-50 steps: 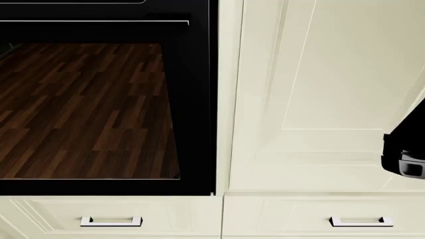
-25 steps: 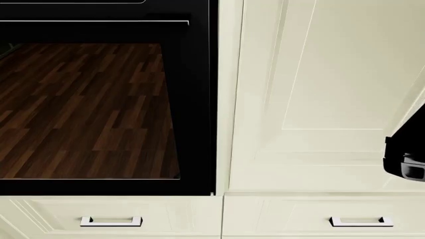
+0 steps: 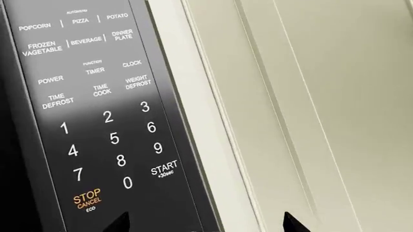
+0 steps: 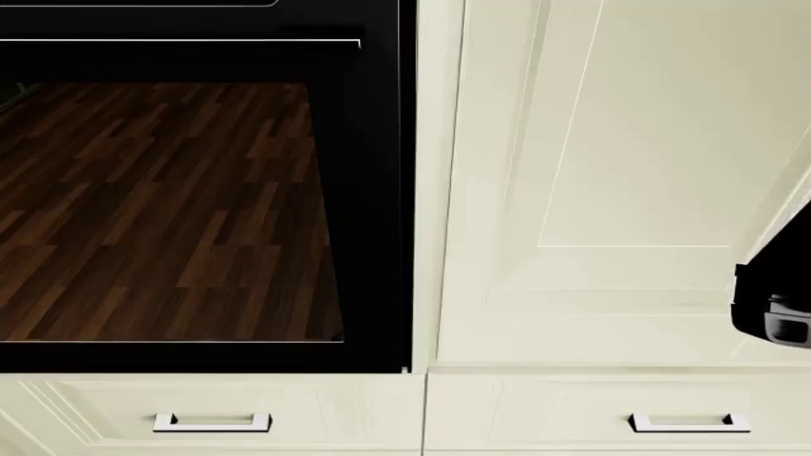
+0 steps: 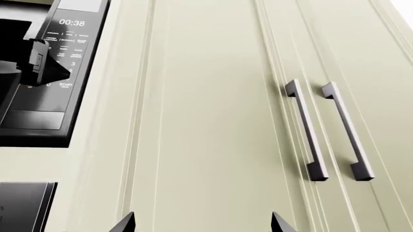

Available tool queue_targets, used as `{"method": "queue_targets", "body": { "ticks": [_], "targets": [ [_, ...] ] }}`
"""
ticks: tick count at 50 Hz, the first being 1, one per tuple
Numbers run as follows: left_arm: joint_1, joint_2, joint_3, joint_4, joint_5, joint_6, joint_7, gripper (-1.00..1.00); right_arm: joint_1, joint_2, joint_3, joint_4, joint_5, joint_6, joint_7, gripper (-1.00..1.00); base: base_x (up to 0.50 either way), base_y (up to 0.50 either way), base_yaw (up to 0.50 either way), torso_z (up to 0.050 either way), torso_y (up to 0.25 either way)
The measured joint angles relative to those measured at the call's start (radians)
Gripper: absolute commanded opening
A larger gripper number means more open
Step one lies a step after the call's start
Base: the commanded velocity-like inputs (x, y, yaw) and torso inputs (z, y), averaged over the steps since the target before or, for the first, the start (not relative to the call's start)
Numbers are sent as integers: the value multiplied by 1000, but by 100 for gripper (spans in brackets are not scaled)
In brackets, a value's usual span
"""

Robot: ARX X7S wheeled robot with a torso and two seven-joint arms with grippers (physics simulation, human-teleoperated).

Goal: Open the microwave door

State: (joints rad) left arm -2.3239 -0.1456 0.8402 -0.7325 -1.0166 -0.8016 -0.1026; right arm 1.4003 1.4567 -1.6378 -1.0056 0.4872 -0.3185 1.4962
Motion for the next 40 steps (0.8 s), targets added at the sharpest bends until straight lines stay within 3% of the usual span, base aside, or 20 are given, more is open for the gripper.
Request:
{"method": "queue_targets", "body": {
  "ticks": [9,30,40],
  "targets": [
    [-18,51,-33,-123,149,38,93,100,-7,4,1,1,-5,-3,1,100,0,0,0,0,0],
    [-30,133,-297,-285,599,71,268,100,-13,2,13,2,-1,4,-2,100,0,0,0,0,0],
    [-28,146,-443,-290,694,57,325,100,-5,-2,25,-4,15,18,-8,100,0,0,0,0,0]
  ]
}}
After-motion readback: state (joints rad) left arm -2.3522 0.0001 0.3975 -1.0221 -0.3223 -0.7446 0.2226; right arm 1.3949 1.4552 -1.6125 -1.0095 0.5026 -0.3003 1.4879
